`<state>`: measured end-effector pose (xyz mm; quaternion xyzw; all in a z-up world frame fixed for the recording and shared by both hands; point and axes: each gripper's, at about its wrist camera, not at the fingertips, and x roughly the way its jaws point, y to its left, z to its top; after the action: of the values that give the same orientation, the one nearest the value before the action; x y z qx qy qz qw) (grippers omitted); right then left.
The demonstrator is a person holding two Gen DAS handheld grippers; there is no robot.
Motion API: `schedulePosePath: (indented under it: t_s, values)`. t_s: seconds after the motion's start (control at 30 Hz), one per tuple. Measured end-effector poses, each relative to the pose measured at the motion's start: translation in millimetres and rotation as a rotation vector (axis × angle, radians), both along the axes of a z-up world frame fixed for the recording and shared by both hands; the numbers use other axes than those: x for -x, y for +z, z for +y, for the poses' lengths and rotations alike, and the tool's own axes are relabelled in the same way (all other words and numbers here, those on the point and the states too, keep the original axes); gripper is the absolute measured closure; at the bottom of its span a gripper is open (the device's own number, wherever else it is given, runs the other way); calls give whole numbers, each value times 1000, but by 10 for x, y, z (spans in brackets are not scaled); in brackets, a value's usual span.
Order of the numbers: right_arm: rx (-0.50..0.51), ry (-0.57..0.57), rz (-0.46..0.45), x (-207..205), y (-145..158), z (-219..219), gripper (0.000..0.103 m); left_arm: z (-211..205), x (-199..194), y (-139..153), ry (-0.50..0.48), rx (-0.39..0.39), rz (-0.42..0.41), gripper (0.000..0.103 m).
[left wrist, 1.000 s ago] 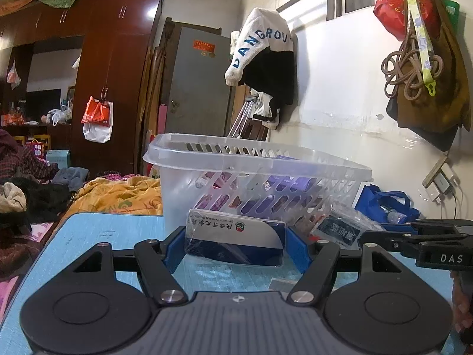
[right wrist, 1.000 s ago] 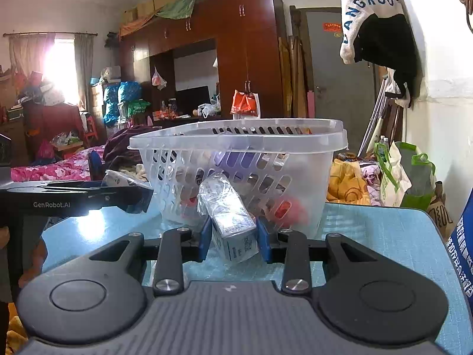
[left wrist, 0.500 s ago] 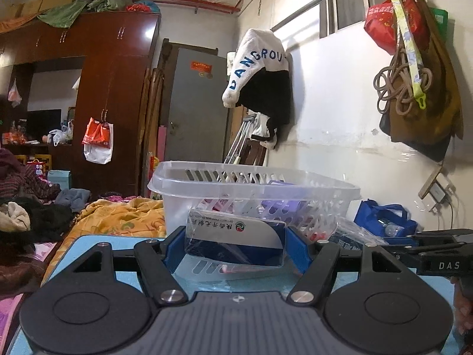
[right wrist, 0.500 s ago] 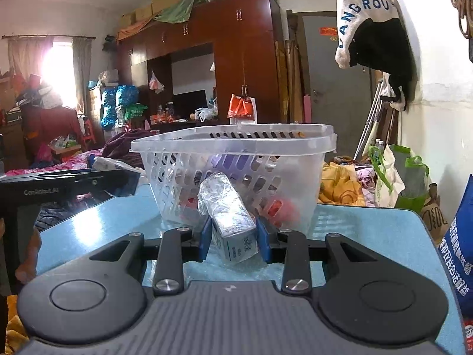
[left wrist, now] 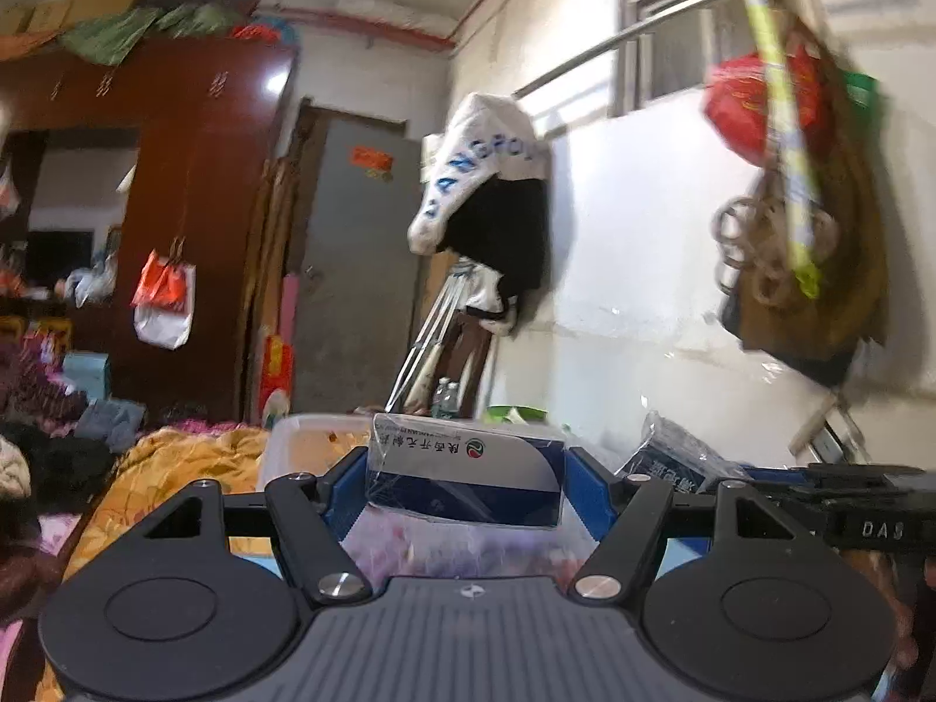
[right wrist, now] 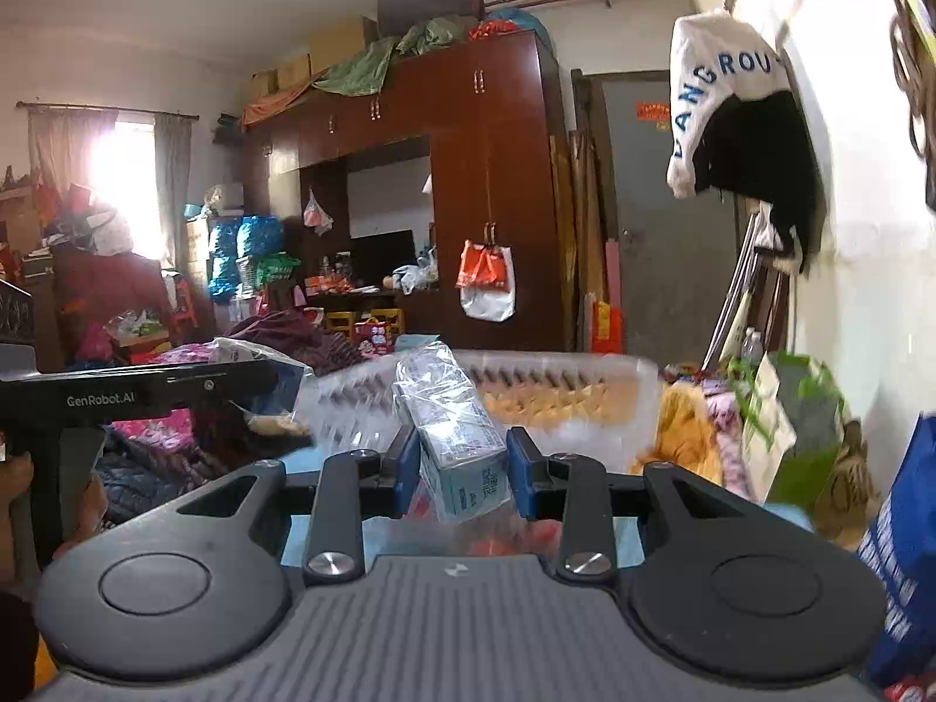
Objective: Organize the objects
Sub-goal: 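Carry both held boxes over the white basket and open both grippers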
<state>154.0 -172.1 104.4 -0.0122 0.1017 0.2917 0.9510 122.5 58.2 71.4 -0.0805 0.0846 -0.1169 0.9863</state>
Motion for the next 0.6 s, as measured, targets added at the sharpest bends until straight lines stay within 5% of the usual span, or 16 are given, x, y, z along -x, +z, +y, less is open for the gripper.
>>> schedulePosePath:
  t_s: [0.2,0.4,0.47,0.6]
  values:
    - [104,-110,-2,-506,228,313,67,-8,-633,295,82,20,98,30]
    - [122,-142,39,-847,162,422,64,-35,-909,257,133,-15,108,29]
    - [128,-147,54,-813,107,400,46,-31,-983,183,134,-29,140,17]
    - [116,-158,12,-545,62,258,7,9,-994,43,121,-29,179,16]
